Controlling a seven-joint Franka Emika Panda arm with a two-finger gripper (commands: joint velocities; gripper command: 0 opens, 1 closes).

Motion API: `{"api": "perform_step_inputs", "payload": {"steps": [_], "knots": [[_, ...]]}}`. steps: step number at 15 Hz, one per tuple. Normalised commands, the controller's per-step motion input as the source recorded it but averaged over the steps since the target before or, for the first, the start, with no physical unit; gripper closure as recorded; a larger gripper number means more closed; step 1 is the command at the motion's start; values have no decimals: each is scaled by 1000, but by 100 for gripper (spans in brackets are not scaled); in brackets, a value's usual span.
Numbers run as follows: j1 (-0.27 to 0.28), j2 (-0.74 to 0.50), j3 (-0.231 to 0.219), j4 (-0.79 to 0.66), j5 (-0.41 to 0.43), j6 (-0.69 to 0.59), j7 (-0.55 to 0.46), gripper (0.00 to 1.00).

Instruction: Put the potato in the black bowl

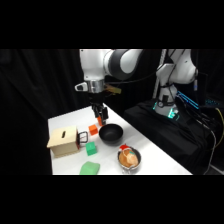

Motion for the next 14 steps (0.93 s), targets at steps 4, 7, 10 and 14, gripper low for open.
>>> {"api": "perform_step_inputs", "payload": {"steps": [4, 7, 10, 14], "knots": [[19, -93, 59, -20, -34, -29, 70, 0], [120, -93, 105, -85, -82, 64, 198, 0], [167, -66, 115, -119, -127, 120, 267, 0], [170, -46, 101, -184, -159, 219, 276, 0]]}}
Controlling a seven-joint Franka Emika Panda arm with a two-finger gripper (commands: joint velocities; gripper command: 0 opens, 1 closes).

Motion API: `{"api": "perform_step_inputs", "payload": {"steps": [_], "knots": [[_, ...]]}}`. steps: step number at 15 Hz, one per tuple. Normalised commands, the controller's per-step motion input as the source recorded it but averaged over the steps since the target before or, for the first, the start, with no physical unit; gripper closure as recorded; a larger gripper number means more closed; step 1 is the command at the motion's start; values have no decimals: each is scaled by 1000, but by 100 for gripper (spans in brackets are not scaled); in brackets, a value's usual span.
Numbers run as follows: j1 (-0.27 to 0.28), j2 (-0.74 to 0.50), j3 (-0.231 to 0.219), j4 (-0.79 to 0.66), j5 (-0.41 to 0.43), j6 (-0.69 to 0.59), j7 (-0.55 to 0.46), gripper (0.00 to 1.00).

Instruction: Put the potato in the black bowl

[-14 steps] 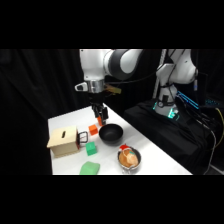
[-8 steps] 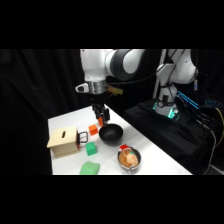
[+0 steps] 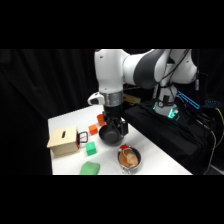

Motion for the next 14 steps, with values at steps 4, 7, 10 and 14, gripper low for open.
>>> {"api": "perform_step_inputs", "payload": {"steps": [4, 7, 10, 14], "knots": [[110, 60, 48, -202, -175, 364, 203, 0], [45, 143, 18, -158, -128, 428, 92, 0], [48, 177, 7, -107, -124, 353, 103, 0], [86, 252, -29, 15, -158, 302, 134, 0]]}}
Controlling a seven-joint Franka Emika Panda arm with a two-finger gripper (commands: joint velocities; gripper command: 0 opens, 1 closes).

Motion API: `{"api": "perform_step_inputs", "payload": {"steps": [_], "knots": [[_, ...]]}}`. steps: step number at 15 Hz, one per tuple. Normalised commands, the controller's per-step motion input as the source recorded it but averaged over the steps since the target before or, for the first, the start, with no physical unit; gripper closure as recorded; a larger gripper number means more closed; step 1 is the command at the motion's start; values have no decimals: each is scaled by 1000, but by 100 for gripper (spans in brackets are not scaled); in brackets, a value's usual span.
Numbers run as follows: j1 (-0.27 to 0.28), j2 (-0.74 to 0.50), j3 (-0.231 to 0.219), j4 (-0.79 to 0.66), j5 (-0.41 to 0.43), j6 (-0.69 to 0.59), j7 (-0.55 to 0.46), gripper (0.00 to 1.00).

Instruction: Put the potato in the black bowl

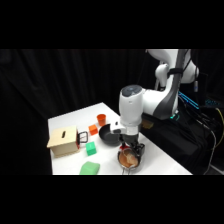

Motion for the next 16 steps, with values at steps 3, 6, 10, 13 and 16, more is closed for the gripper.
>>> {"api": "perform_step_inputs", "payload": {"steps": [3, 6, 10, 13, 16], "knots": [[119, 267, -78, 144, -161, 211, 136, 0], [110, 226, -91, 165, -135, 145, 117, 27], [75, 132, -88, 126, -115, 102, 106, 58], [55, 87, -76, 105, -103, 64, 104, 80], [67, 50, -84, 93, -108, 6, 135, 98]]}}
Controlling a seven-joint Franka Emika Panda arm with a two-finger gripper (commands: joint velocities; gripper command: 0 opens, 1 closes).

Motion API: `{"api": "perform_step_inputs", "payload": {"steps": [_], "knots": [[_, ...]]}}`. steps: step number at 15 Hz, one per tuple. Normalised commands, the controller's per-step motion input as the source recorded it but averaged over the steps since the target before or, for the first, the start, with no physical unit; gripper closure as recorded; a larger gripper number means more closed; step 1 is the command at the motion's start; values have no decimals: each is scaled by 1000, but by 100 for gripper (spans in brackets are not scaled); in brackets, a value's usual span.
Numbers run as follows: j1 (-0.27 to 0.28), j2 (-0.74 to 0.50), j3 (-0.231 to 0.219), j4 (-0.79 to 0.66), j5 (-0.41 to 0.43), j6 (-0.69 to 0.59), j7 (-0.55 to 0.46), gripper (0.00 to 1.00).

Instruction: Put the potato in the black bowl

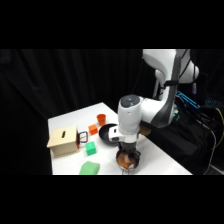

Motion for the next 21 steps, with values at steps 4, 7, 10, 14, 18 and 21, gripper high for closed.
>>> {"api": "perform_step_inputs", "payload": {"steps": [4, 7, 10, 14, 18, 21], "knots": [[92, -112, -89, 61, -104, -220, 193, 96], [71, -355, -23, -1, -66, -402, 174, 95], [38, -417, 5, 32, -71, -467, 163, 95], [-11, -337, -2, 43, -131, -349, 165, 95], [-101, -340, -41, -144, -175, -129, 120, 95], [-185, -437, -60, -352, -98, 1, -2, 95]]}}
